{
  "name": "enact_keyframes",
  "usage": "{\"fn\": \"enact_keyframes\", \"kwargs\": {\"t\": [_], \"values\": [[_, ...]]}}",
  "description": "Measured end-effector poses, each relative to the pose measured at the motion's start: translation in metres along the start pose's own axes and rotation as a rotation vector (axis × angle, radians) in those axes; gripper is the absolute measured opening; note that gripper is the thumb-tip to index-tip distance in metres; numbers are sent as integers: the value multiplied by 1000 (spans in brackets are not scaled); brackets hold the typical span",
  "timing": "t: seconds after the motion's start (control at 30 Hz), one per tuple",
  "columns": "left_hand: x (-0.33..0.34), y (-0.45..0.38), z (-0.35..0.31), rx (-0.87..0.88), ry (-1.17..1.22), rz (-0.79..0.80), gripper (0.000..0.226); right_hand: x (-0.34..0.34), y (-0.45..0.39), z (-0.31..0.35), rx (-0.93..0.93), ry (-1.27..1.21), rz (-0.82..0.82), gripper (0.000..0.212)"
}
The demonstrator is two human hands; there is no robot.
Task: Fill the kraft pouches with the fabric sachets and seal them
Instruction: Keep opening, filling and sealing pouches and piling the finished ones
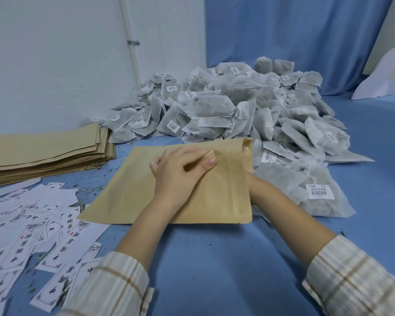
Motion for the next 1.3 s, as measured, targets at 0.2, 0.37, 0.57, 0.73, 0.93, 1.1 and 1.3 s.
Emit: {"fn": "enact_keyframes", "kwargs": {"t": [0.2,0.37,0.57,0.73,0.93,1.1,1.3], "values": [[-11,-5,12,-42,-75,-77,9,-9,-7,18,-443,282,-46,26],[-20,-10,31,-131,-256,-163,22,-52,4,25,-186,1158,-333,53],[-15,-11,35,-135,-282,-136,23,-22,2,17,74,1548,-283,14],[-13,-9,36,-127,-297,-123,23,-31,-6,24,-168,1252,-373,11],[-14,-8,41,-147,-289,-133,21,-70,6,52,-577,381,-614,8],[-23,-11,51,-188,-277,-163,22,-97,7,36,-482,-481,-491,24],[-28,-11,47,-203,-224,-162,23,-81,-10,16,-309,-904,-273,30]]}}
Point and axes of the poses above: each hand's wrist, its own y-axis away from the middle knuckle, its own x-axis out of the palm, z = x × y, the point moved 5 cm from there along -y, towards the middle knuckle, and after that the axes turned 11 degrees about -y, right-handed, at the moved point
